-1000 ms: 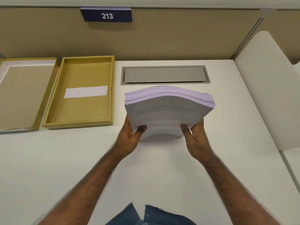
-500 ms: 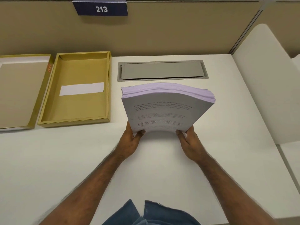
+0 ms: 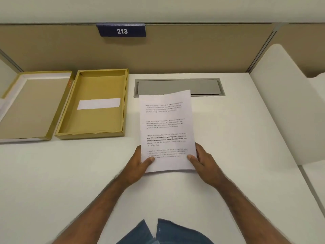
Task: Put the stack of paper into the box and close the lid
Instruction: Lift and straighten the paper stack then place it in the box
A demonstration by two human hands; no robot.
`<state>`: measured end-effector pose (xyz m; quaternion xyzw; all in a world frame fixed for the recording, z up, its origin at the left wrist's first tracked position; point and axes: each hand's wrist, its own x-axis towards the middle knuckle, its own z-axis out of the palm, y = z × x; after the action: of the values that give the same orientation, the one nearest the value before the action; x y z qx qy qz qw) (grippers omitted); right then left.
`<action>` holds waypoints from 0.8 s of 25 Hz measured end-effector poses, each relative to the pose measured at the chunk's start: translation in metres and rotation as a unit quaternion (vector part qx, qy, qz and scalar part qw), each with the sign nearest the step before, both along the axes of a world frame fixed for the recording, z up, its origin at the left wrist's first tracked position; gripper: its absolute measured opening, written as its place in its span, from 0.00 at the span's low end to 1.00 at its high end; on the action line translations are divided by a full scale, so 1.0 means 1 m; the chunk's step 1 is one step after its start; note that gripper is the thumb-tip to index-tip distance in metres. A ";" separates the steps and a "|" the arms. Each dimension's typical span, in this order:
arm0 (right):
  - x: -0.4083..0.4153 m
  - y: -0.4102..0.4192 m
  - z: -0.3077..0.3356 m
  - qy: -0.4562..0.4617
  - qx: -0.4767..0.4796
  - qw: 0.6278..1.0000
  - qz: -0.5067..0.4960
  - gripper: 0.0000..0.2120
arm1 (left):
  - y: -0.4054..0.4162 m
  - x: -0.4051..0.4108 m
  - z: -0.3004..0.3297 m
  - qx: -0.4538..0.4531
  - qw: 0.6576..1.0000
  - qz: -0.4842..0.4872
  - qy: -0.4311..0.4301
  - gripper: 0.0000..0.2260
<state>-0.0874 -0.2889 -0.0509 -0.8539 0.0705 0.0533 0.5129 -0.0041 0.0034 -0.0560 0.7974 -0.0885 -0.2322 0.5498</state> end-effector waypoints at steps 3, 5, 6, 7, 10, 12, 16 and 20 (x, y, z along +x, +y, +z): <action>-0.016 0.003 -0.003 0.046 0.066 0.997 0.011 0.20 | 0.011 -0.016 0.005 0.001 0.998 -0.007 0.060 0.19; -0.026 0.006 -0.006 0.068 0.103 0.992 0.007 0.20 | 0.017 -0.028 0.011 0.003 0.997 -0.011 0.078 0.15; -0.030 0.008 -0.006 0.072 0.117 0.991 0.007 0.19 | 0.020 -0.034 0.015 0.003 0.997 -0.009 0.080 0.14; -0.032 0.009 -0.004 0.071 0.127 0.989 0.009 0.19 | 0.023 -0.040 0.019 -0.004 0.997 -0.005 0.079 0.14; -0.030 0.020 0.008 0.071 0.149 0.986 0.024 0.19 | 0.038 -0.048 0.027 -0.026 0.997 0.018 0.071 0.12; -0.022 0.031 0.020 0.074 0.160 0.984 0.034 0.18 | 0.054 -0.046 0.033 -0.039 0.996 0.037 0.066 0.14; 0.012 0.068 0.050 0.048 0.178 0.982 0.047 0.19 | 0.095 -0.018 0.060 -0.058 0.995 0.068 0.044 0.22; 0.072 0.121 0.071 0.038 0.185 0.981 0.044 0.18 | 0.148 0.040 0.087 -0.073 0.993 0.084 0.040 0.19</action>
<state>-0.0156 -0.1681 0.0203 -0.7440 0.0412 0.1205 0.6560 0.0364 0.1509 0.0307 0.7498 -0.0163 -0.2096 0.6274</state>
